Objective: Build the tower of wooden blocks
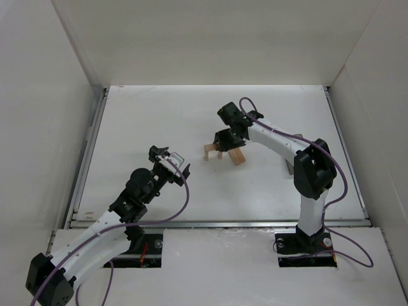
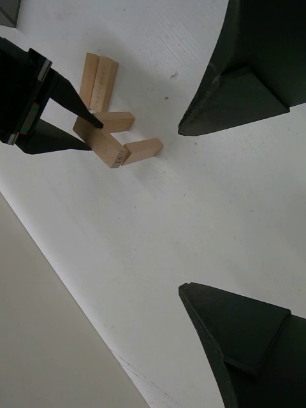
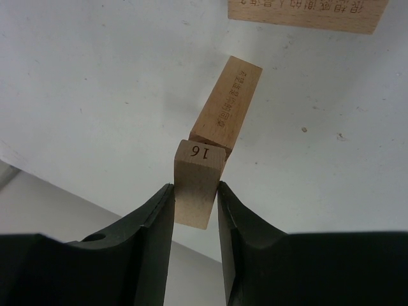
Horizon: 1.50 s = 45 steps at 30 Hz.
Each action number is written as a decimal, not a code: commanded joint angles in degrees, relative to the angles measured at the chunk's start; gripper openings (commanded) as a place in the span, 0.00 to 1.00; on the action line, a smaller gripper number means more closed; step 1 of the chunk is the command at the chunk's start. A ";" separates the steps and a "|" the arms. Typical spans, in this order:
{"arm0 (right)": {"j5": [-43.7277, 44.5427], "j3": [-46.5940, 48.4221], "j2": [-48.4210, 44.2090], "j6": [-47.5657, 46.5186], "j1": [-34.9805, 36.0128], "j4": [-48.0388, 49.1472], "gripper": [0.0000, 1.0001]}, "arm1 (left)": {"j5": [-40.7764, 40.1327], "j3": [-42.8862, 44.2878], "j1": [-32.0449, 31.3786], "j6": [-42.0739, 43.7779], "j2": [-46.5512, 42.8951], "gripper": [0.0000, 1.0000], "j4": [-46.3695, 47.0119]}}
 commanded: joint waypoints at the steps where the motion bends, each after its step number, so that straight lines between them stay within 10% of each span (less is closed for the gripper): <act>1: -0.39 0.28 -1.16 -0.02 -0.28 1.07 0.38 | -0.42 -0.22 -0.24 -0.08 -0.99 1.00 2.78; 33: 4.10 -3.85 -12.83 -10.92 1.39 1.86 0.56 | 9.67 4.87 -0.24 4.75 3.31 1.00 1.99; 45: 7.08 -8.95 -24.98 -47.45 -3.35 10.74 0.72 | 31.83 21.48 2.58 17.31 21.24 1.00 -14.44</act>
